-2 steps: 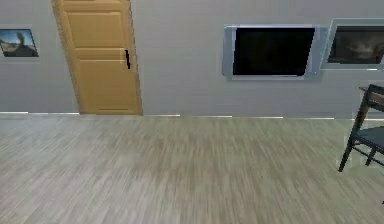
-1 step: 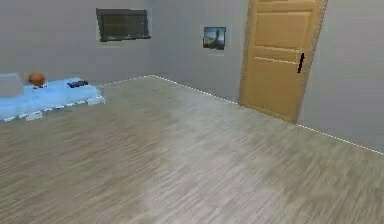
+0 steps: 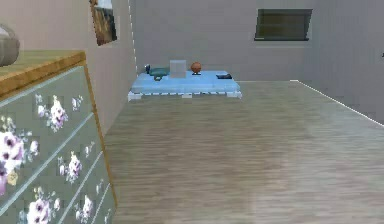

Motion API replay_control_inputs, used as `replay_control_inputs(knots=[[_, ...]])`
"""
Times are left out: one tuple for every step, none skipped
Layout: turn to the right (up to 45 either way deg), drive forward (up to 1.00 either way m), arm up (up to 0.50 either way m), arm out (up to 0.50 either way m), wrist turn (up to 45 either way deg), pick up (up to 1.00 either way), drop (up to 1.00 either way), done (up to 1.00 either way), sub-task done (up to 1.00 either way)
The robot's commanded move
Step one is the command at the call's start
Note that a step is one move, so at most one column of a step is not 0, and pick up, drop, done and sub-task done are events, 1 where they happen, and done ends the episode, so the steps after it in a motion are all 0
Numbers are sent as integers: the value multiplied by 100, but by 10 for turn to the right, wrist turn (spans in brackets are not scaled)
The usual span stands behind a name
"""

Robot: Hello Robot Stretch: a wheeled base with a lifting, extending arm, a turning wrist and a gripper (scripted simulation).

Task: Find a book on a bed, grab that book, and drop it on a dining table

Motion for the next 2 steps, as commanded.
replay_control_inputs(knots=[[0,100,0,0,0,0,0,0,0],[-30,0,0,0,0,0,0,0,0]])
